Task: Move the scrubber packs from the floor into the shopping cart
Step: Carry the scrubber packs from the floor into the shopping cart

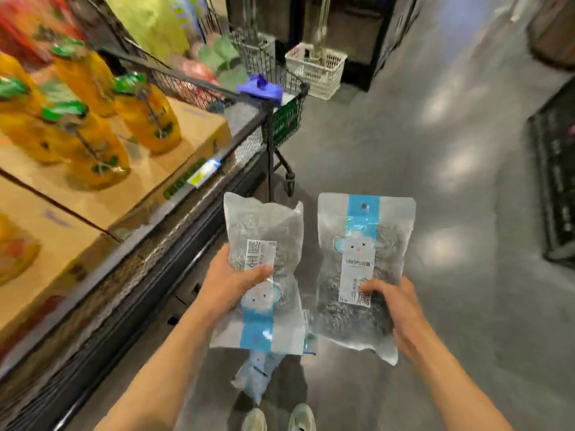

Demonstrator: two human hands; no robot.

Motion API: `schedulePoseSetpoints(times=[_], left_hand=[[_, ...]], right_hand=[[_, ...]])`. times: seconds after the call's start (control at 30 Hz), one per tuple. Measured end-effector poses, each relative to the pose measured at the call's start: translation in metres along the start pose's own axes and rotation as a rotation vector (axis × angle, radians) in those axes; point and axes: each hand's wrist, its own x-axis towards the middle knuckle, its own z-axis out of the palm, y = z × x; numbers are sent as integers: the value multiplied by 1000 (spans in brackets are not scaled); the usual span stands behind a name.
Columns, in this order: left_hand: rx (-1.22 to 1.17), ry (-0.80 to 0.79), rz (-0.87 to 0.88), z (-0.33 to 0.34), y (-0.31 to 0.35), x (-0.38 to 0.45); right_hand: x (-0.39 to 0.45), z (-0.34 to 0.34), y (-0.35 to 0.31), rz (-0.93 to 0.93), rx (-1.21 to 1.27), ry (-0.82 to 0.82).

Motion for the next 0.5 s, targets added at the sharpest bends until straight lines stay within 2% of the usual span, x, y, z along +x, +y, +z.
schedulePoseSetpoints(times=[0.23, 0.5], left_hand=[[7, -45, 353, -8, 161, -46], [-62, -328, 556, 3, 235, -93]], right_hand=[[-106, -21, -118, -314, 131, 66], [-215, -40, -142, -491, 273, 293]])
